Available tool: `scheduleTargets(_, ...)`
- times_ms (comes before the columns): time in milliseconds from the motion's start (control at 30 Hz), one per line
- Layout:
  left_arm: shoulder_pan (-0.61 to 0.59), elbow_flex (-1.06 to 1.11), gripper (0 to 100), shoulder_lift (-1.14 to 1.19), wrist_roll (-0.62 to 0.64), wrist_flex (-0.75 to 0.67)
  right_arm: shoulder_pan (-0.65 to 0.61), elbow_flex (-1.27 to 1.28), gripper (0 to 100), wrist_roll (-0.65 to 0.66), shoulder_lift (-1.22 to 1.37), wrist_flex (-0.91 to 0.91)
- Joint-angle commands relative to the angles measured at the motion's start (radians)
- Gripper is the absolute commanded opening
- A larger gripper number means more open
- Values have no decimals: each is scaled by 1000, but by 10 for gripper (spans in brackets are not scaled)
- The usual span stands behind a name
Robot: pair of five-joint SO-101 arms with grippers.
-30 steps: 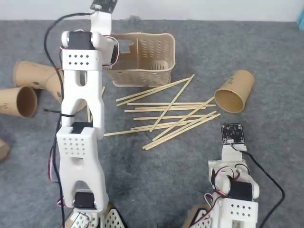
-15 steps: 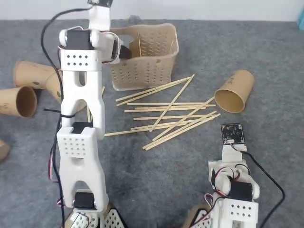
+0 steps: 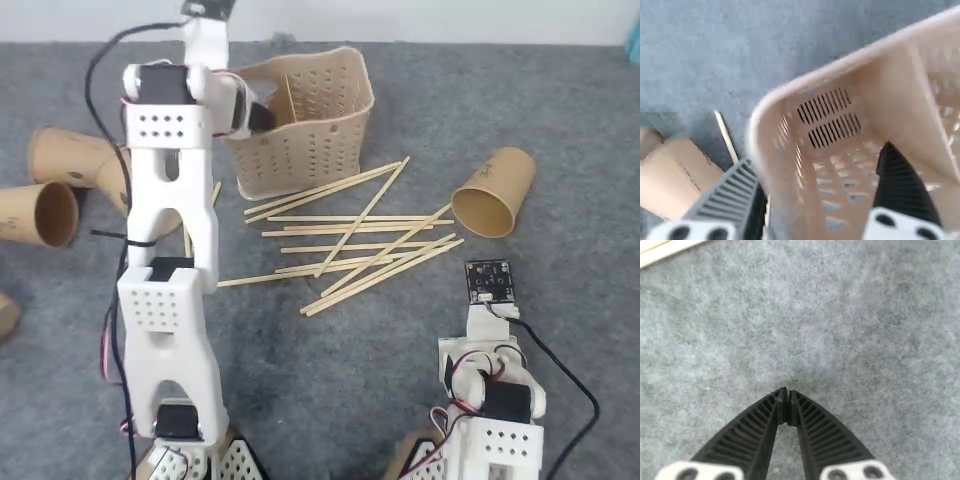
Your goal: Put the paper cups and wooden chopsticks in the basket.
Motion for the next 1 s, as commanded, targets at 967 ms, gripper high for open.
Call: scheduleTargets(967, 3, 19, 13, -57, 86, 18, -5, -8, 13, 12, -16, 7)
